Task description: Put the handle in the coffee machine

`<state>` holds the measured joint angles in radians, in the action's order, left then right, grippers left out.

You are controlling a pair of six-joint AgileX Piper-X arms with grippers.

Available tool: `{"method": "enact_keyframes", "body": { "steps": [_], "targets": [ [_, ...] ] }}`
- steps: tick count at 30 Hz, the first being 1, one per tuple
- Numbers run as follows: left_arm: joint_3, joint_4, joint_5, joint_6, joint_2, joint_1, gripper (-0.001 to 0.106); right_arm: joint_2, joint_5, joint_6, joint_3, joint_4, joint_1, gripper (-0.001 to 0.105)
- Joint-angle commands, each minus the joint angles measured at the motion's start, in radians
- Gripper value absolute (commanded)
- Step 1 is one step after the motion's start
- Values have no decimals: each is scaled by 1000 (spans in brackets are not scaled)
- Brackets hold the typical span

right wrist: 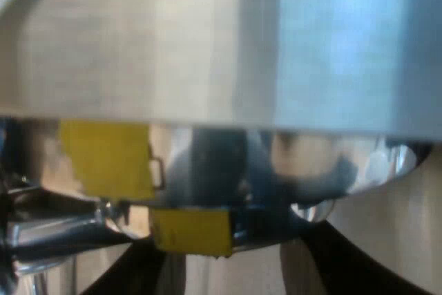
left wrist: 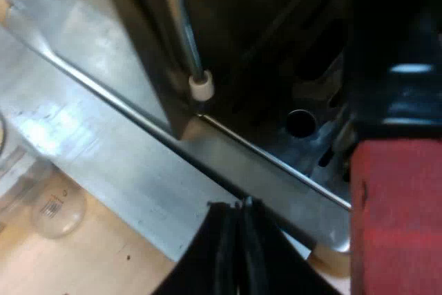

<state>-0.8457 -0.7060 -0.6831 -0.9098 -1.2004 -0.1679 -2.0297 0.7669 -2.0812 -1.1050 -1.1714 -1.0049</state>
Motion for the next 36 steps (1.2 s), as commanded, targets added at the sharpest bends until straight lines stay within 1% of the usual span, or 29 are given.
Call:
{"method": "enact_keyframes", "body": {
  "steps": [1,8,11,15,19,21,25,28,30,32,33,35,36],
  "targets": [
    [-8,-15,27,2,4,10,0,28,-16,-18,-21,-89,1,35],
    [-8,-49,19,2,4,10,0,28,-16,-18,-21,-89,1,35],
    [-8,-67,6,2,7,10,0,28,-16,-18,-21,-89,1,35],
    [-18,-107,-34,4,16,10,0,28,-16,-18,-21,-89,1,35],
    [-45,-146,-73,2,23,10,0,28,-18,-18,-21,-89,1,35],
    [-49,-155,-77,2,23,10,0,28,-18,-18,-21,-89,1,35],
    [-49,-221,-110,2,23,14,0,28,-21,-18,-21,-89,1,35],
    [-49,-250,-118,2,23,23,0,28,-20,-18,-21,-89,1,35],
    [-49,-263,-123,2,23,33,0,28,-20,-18,-21,-89,1,35],
    [-49,-282,-128,2,23,76,0,28,-20,-18,-21,-101,1,35],
    [-49,-285,-128,2,23,86,0,28,-20,-24,-21,-107,1,35],
    [-49,-296,-128,2,23,125,0,31,-20,-58,-21,-118,1,35],
    [-49,-297,-128,2,23,137,0,32,-20,-63,-21,-118,1,35]
  ]
}}
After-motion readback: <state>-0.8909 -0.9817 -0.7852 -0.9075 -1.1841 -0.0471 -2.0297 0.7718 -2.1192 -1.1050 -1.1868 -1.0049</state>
